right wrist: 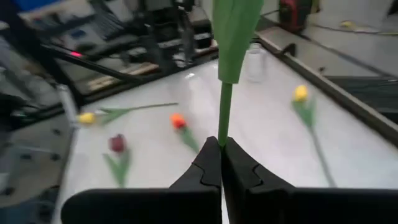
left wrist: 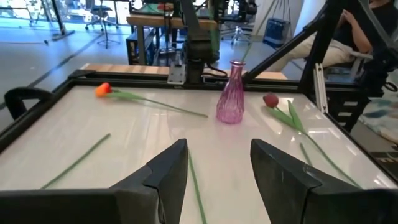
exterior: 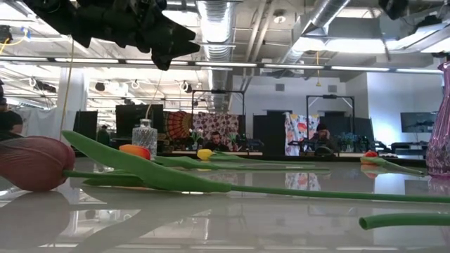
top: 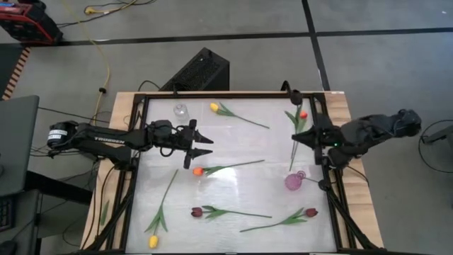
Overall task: Sort flowers into vase by color
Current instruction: Put the black flower into the pink vase
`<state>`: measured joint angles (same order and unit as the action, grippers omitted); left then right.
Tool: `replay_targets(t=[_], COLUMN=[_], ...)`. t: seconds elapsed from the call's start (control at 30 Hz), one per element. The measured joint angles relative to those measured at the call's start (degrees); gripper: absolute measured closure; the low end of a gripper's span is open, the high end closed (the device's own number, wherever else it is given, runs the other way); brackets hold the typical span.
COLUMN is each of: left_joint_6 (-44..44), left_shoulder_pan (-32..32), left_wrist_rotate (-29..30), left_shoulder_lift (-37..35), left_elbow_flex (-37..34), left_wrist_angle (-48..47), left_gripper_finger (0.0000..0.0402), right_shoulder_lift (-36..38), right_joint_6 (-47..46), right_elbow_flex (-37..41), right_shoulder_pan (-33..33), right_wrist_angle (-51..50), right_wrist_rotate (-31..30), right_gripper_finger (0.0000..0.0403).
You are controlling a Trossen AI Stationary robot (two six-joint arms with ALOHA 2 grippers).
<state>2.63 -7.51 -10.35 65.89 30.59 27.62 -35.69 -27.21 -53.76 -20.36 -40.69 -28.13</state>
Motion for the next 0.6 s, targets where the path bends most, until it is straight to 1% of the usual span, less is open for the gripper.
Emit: replay_targets(t=[0.17, 0.27, 0.37, 0.6], left_joint_6=[0.0, 0.1, 0.1, 0.9], left_shoulder_pan=[0.0, 0.0, 0.0, 0.0], left_wrist_rotate=[2.3, 4.0, 4.7, 4.8], left_shoulder_lift=[0.0, 0.0, 0.0, 0.0], left_elbow_flex=[0.0, 0.0, 0.0, 0.0], left_wrist_angle=[-0.3, -0.3, -0.3, -0.3], left_gripper_finger=[0.0237, 0.0237, 0.0237, 0.0237], right_shoulder_lift=[1.7, 1.7, 1.5, -0.2], right_joint_6=[-5.5, -9.6, -14.0, -16.0], right_elbow_flex=[-0.1, -0.1, 0.0, 1.7], right_shoulder_pan=[-4.1, -6.0, -7.6, -10.2], right_wrist_angle=[-2.1, -6.6, -10.8, -10.9], right_wrist_rotate=[1.9, 3.0, 2.3, 0.0], right_gripper_finger=[0.0382, 0.0382, 0.0382, 0.0378])
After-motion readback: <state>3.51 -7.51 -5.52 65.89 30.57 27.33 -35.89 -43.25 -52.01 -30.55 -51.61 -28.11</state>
